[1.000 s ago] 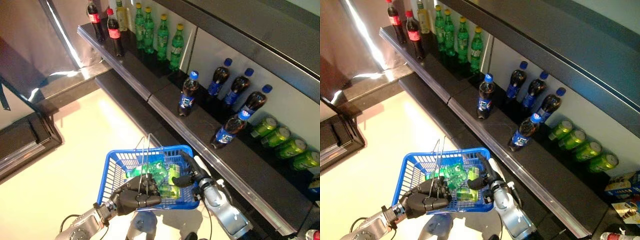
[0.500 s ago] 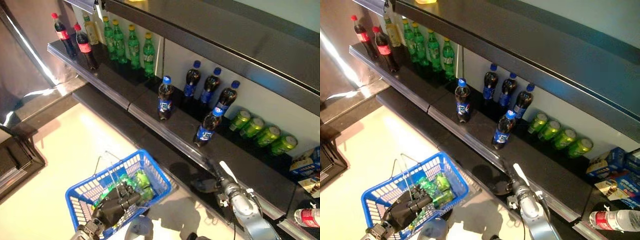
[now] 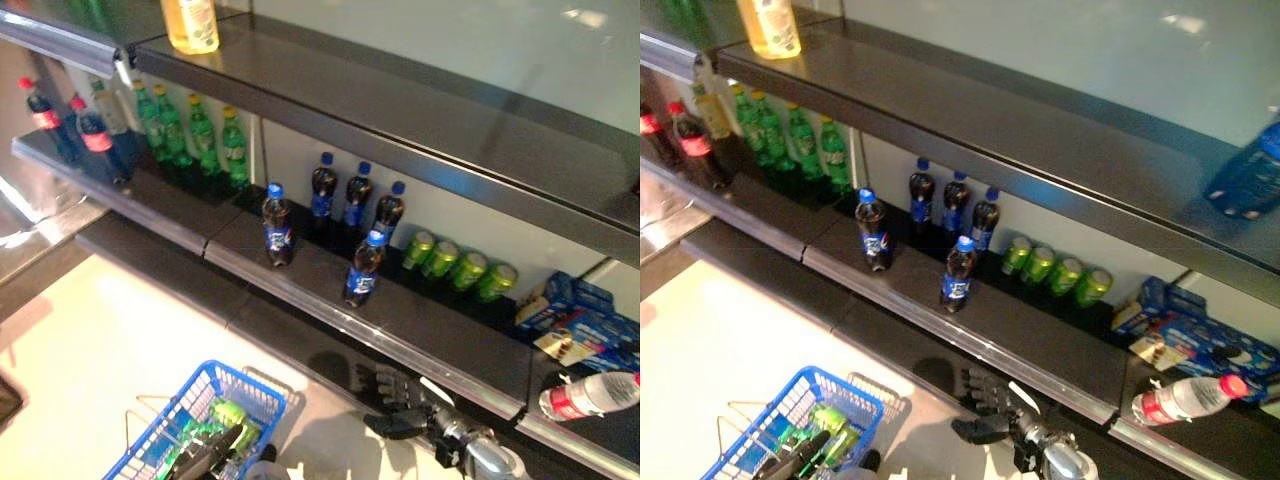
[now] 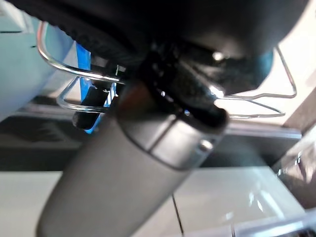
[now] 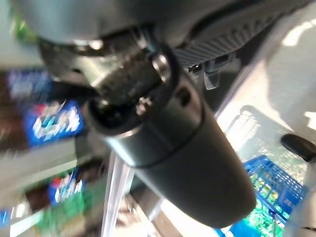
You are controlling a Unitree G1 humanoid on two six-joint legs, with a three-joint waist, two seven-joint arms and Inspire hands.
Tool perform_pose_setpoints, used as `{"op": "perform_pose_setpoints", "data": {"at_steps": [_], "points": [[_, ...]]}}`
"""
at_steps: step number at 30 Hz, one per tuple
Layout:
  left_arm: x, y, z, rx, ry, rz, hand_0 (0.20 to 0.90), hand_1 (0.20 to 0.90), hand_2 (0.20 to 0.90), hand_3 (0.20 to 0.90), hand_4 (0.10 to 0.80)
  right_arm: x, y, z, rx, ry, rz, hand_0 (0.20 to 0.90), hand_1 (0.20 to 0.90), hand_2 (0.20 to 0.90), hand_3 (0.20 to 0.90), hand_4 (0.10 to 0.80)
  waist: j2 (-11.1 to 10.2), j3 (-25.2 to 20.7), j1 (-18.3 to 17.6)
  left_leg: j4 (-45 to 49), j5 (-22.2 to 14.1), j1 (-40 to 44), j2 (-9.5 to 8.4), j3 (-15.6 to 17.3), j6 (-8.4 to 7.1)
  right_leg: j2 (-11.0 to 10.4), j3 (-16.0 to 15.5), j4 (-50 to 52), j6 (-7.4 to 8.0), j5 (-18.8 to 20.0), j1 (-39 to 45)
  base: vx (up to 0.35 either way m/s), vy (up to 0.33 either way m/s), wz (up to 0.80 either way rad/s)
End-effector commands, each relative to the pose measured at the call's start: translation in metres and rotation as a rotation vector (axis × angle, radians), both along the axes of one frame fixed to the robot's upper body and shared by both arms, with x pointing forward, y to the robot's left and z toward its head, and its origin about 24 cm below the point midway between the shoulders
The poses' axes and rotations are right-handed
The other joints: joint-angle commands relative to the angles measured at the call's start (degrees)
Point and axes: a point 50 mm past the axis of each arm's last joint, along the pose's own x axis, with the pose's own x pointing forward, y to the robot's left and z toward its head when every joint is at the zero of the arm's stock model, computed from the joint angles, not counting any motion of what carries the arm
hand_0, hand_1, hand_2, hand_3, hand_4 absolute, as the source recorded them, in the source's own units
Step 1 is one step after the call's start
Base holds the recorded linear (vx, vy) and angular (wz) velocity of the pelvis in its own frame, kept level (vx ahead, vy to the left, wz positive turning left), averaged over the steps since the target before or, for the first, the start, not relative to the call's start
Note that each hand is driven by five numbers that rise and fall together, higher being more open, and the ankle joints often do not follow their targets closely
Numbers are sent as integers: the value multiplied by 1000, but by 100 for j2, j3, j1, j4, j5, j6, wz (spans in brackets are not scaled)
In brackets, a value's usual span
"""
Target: Pick up the drink and place into the basket.
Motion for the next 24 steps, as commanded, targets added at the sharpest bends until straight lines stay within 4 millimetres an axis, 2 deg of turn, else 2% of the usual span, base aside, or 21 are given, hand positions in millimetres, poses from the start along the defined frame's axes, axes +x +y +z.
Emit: {"op": "perform_pose_setpoints", "data": {"at_steps": [1, 2, 3, 4, 5, 6, 8, 15, 19, 20, 24], "points": [[51, 14, 20, 112, -255, 93, 300, 300, 300, 200, 100, 4, 0, -7, 189, 2, -137, 900, 900, 900, 900, 800, 294, -414, -126, -87, 263, -64, -6, 617, 166, -14, 52, -50, -176, 318, -9, -9, 14, -8], [49, 13, 17, 113, -241, 97, 300, 300, 300, 200, 100, 2, 0, -12, 201, 21, -176, 900, 900, 900, 900, 800, 290, -425, -140, -87, 257, -64, -2, 643, 165, -18, 63, -61, -174, 326, -12, -3, 14, -22], [45, 11, 11, 113, -202, 103, 300, 300, 300, 200, 100, -5, -2, -26, 193, 69, -242, 900, 900, 900, 900, 800, 286, -455, -182, -87, 243, -67, 6, 700, 165, -29, 86, -93, -169, 350, -18, 7, 16, -33], [41, 6, 3, 109, -150, 107, 300, 300, 300, 200, 100, -13, -6, -43, 113, 116, -290, 900, 900, 900, 900, 800, 285, -482, -226, -87, 223, -60, 13, 775, 175, -45, 134, -143, -164, 390, -18, 7, 14, -29], [41, 6, 3, 109, -150, 107, 300, 300, 300, 200, 100, -13, -6, -43, 113, 116, -290, 900, 900, 900, 900, 800, 285, -482, -226, -87, 223, -60, 13, 775, 175, -45, 134, -143, -164, 390, -18, 20, 48, -34], [34, 0, -9, 95, -59, 120, 300, 300, 300, 200, 100, -27, -16, -63, -12, 190, -344, 900, 900, 900, 900, 800, 300, -521, -272, -87, 178, -56, 4, 847, 203, -77, 214, -213, -146, 441, -27, 27, 61, -23], [27, -4, -18, 89, 38, 138, 300, 300, 300, 200, 100, -47, -24, -81, -85, 303, -402, 900, 900, 900, 900, 800, 326, -554, -308, -87, 125, -43, -15, 916, 234, -114, 277, -253, -121, 477, -36, 42, 70, -26], [13, -11, -31, 82, 205, 221, 300, 300, 300, 200, 100, -84, -29, -99, -184, 496, -532, 900, 900, 900, 900, 800, 344, -595, -411, -31, -7, 23, -112, 1087, 349, -238, 357, -199, -68, 527, -101, 45, 49, -17], [12, -16, -33, 60, 225, 274, 300, 300, 300, 200, 100, -95, -31, -103, -219, 552, -569, 900, 900, 900, 900, 800, 346, -616, -405, -38, -47, 78, -135, 1184, 372, -290, 308, -250, -21, 615, -113, 14, 15, -29], [12, -21, -35, 56, 227, 282, 300, 300, 300, 200, 100, -92, -29, -103, -248, 528, -545, 900, 900, 900, 900, 800, 344, -611, -374, -38, -56, 107, -111, 1285, 370, -316, 234, -284, -2, 673, -118, -7, -2, -52], [17, -25, -35, 65, 245, 304, 300, 300, 300, 200, 100, -84, -25, -102, -301, 486, -466, 900, 900, 900, 900, 800, 327, -617, -335, -50, -59, 120, -70, 1356, 344, -302, 183, -389, -16, 725, -97, -16, -21, -39]]}}
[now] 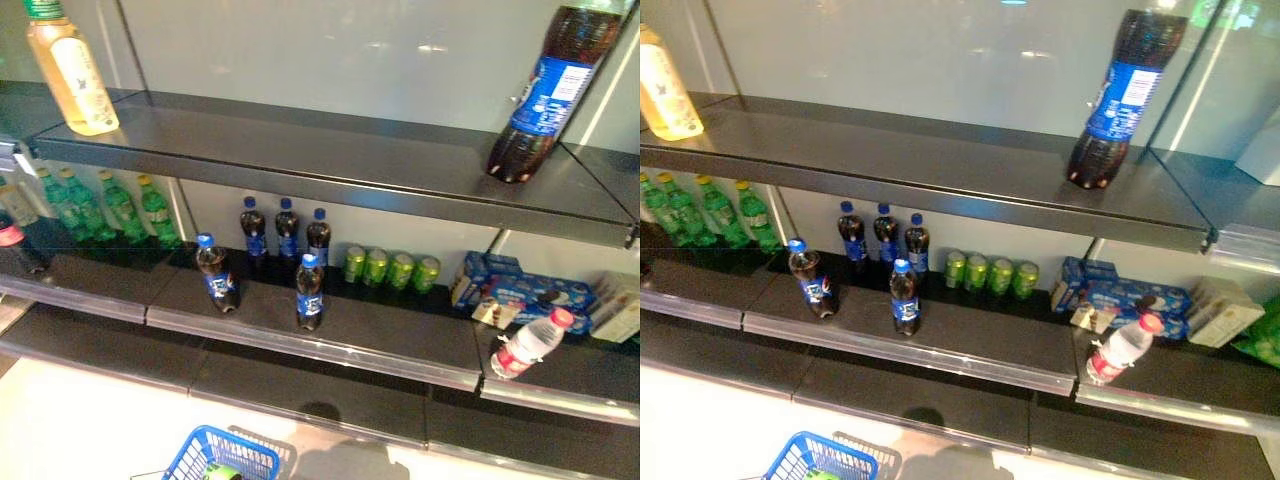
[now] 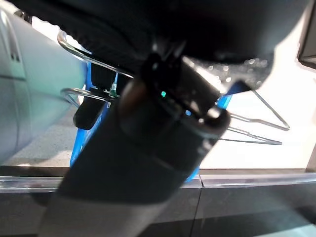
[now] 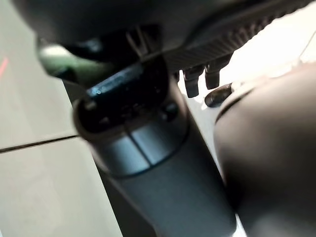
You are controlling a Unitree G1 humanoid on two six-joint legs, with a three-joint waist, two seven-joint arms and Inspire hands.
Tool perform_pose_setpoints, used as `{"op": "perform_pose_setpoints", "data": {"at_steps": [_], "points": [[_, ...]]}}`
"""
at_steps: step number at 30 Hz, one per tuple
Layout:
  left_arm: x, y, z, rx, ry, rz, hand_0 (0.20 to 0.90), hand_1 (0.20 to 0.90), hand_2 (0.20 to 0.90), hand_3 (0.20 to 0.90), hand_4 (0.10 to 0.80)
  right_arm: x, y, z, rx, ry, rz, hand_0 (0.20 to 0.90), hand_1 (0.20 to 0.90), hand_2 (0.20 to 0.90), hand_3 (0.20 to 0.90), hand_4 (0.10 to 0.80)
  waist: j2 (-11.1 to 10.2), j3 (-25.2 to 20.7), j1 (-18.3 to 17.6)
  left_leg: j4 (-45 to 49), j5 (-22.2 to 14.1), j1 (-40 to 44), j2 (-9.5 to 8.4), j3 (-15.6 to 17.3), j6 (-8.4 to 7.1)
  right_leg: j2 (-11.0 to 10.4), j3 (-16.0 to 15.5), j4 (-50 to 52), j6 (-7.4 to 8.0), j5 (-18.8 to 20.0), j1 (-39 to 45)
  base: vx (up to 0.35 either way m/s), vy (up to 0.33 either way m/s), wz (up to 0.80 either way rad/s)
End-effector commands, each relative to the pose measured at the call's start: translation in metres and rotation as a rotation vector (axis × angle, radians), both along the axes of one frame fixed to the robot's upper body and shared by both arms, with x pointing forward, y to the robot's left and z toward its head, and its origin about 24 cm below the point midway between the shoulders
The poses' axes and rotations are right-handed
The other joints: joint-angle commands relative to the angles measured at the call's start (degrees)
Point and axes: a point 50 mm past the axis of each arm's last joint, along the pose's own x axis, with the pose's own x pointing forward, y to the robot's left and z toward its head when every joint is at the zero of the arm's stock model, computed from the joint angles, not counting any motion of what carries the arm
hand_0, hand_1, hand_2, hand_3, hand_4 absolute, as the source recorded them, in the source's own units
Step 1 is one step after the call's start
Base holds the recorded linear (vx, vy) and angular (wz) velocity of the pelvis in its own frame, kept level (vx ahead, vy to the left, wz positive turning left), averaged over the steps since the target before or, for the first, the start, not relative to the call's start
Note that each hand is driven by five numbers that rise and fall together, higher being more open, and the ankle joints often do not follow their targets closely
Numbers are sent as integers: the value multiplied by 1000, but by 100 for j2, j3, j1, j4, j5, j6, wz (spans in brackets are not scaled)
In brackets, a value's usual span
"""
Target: Pick up the drink and place into the basket.
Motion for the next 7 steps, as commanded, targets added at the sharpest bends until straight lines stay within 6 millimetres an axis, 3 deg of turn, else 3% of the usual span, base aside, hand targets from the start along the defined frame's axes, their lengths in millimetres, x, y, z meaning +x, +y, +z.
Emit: {"op": "perform_pose_setpoints", "data": {"at_steps": [1, 7], "points": [[54, 7, 9, 92, -192, 29, 300, 300, 300, 200, 100, 9, -4, 2, -74, -7, 108, 900, 900, 900, 900, 800, 193, 257, 76, 17, 73, -170, -162, -86, 294, -179, -382, 157, -62, 119, 160, -24, -34, -11], [54, 6, 8, 96, -170, 25, 300, 300, 300, 200, 100, 4, -5, 0, -49, 48, 104, 900, 900, 900, 900, 800, 166, 259, 116, -10, 80, -152, -114, -132, 252, -118, -429, 83, -112, 117, 209, -16, -38, -1]]}}
